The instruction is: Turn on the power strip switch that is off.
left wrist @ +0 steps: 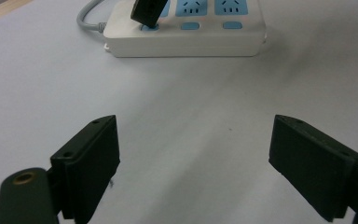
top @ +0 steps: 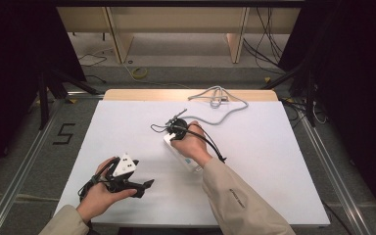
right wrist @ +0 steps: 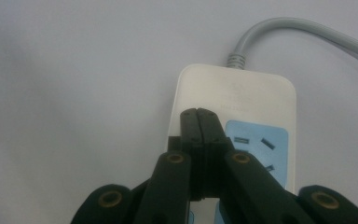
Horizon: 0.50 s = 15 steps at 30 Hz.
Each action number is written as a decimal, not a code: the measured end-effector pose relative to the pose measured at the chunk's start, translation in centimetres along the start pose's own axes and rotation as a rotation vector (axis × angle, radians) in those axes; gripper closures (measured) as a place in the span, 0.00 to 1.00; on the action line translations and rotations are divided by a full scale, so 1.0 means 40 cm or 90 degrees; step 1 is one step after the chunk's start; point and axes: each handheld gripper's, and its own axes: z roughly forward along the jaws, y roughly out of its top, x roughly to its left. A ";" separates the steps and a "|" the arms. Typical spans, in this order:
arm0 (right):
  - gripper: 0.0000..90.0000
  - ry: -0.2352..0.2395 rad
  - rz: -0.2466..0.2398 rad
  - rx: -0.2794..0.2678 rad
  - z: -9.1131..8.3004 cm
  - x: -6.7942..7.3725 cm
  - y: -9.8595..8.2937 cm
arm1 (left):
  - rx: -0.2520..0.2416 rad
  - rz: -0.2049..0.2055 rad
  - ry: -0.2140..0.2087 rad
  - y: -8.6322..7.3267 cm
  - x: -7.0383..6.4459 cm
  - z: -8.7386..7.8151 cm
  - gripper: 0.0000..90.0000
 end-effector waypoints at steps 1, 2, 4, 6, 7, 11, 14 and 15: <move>1.00 0.000 0.000 0.000 0.000 0.000 0.000 | 0.002 0.000 -0.001 0.000 0.000 0.000 0.17; 1.00 0.001 0.000 -0.003 0.000 -0.001 -0.002 | 0.001 0.000 -0.001 0.000 0.000 0.000 0.17; 1.00 0.002 0.004 -0.012 -0.001 -0.001 -0.005 | 0.001 0.000 0.000 -0.001 0.000 0.000 0.17; 1.00 0.004 0.001 -0.014 -0.004 -0.002 -0.008 | 0.001 0.000 0.000 -0.001 0.000 0.000 0.17; 1.00 0.011 0.006 -0.020 -0.006 -0.006 -0.012 | 0.001 0.000 0.000 0.000 0.000 0.000 0.17; 0.98 0.010 0.005 -0.039 -0.016 -0.015 -0.015 | 0.001 0.000 -0.001 0.000 0.000 0.000 0.17; 0.97 0.009 0.006 -0.049 -0.030 -0.023 -0.015 | 0.002 0.000 0.000 0.000 -0.001 0.000 0.17; 0.97 0.010 0.009 -0.050 -0.034 -0.024 -0.016 | 0.002 0.000 0.000 0.000 -0.001 0.000 0.17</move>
